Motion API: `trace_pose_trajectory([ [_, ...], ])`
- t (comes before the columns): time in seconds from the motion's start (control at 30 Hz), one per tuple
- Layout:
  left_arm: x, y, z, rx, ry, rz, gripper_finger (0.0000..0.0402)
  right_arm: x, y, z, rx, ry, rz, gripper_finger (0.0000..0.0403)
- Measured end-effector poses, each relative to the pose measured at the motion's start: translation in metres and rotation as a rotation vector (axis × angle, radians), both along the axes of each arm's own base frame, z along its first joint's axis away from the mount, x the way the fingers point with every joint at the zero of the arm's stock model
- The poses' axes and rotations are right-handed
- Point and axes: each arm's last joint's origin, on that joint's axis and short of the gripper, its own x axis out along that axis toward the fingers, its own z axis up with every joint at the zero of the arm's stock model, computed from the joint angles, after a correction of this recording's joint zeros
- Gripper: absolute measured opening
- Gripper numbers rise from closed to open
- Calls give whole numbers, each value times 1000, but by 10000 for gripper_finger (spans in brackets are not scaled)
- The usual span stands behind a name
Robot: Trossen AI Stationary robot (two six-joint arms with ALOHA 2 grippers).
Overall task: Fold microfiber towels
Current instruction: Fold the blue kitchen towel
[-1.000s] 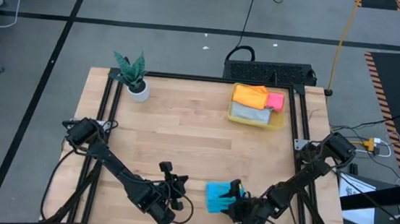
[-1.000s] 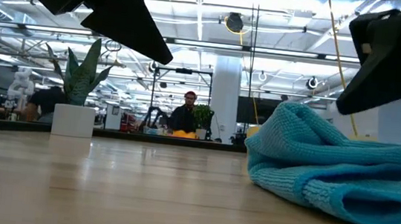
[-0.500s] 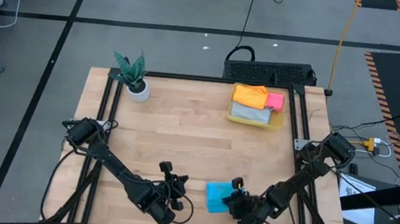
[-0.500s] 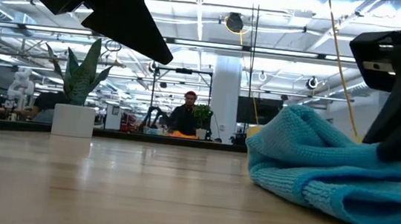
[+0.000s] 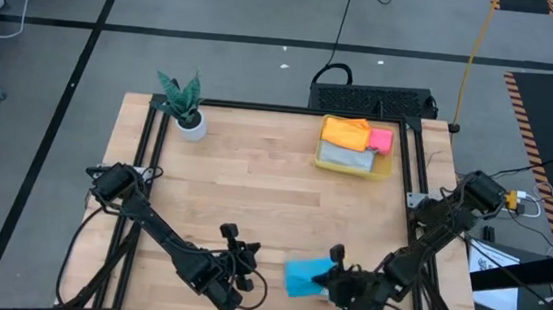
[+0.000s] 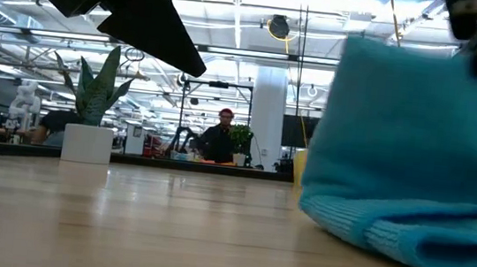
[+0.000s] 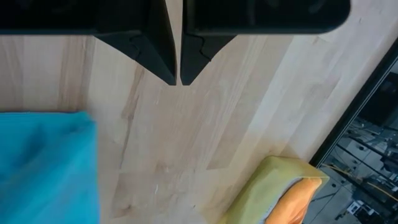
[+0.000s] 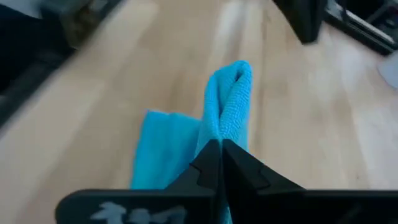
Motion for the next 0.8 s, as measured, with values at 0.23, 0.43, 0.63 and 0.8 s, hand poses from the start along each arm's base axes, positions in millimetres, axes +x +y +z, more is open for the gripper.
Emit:
trace_pose_trajectory([
  [0.23, 0, 0, 0, -2, -6, 0, 26, -1, 14, -9, 117, 62, 122, 5],
  [0.43, 2, -1, 1, -2, -16, -11, 26, 2, 15, -41, 126, 168, 209, 5],
  [0.63, 5, 0, 2, 0, -20, -12, 26, 5, 16, -48, 127, 180, 227, 23],
  [0.8, 6, 2, 1, -3, -18, -7, 26, 6, 16, -47, 148, 185, 242, 90],
])
